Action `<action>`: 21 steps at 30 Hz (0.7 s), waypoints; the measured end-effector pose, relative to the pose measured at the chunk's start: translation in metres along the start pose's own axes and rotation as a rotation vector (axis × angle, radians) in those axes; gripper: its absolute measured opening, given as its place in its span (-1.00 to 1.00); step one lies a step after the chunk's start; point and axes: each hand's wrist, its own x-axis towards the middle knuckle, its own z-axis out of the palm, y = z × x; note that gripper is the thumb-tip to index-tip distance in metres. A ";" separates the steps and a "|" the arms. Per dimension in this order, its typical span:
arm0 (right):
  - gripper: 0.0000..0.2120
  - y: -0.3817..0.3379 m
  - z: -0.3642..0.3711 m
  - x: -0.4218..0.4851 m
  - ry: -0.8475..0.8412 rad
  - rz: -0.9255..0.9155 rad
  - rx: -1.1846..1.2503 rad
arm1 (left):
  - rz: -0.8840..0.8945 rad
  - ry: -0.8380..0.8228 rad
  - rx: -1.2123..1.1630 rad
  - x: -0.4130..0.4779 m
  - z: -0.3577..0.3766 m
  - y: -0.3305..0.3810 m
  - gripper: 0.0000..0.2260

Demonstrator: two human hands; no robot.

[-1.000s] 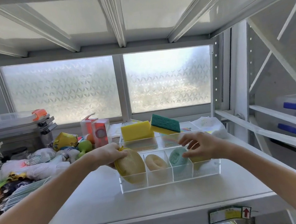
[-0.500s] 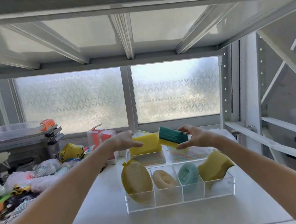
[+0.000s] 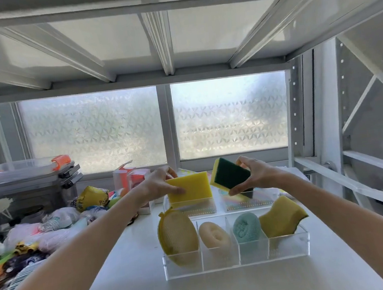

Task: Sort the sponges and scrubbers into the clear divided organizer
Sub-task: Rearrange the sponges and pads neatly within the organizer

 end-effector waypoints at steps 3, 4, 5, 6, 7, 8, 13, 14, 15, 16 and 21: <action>-0.30 0.004 -0.004 -0.002 0.039 -0.002 0.036 | 0.004 -0.002 -0.099 0.000 -0.005 -0.006 -0.48; -0.29 0.005 -0.007 -0.002 0.058 0.004 0.058 | 0.007 0.005 -0.137 -0.001 -0.007 -0.007 -0.54; -0.27 0.006 -0.010 -0.003 0.077 0.004 0.084 | 0.004 0.018 -0.173 -0.001 -0.009 -0.008 -0.57; -0.21 0.009 -0.013 -0.003 0.094 0.010 0.114 | 0.003 0.033 -0.210 0.000 -0.012 -0.009 -0.59; -0.17 0.012 -0.017 -0.002 0.107 0.027 0.140 | -0.001 0.044 -0.247 0.000 -0.014 -0.011 -0.59; -0.19 0.014 -0.020 -0.002 0.113 0.040 0.166 | -0.007 0.051 -0.281 0.001 -0.017 -0.012 -0.58; -0.69 0.016 -0.031 -0.002 0.053 0.057 0.271 | -0.061 0.036 -0.297 0.003 -0.017 -0.014 -0.65; -0.74 0.014 -0.030 -0.002 0.017 0.060 0.252 | -0.063 0.031 -0.284 0.002 -0.015 -0.013 -0.67; -0.77 0.012 -0.029 0.000 -0.027 0.065 0.225 | -0.063 0.022 -0.267 0.002 -0.013 -0.012 -0.70; -0.77 0.010 -0.026 0.001 -0.072 0.080 0.193 | -0.061 0.009 -0.257 0.003 -0.011 -0.011 -0.71; -0.40 -0.005 -0.021 0.009 -0.172 0.077 0.161 | -0.054 -0.019 -0.208 0.006 -0.002 0.000 -0.72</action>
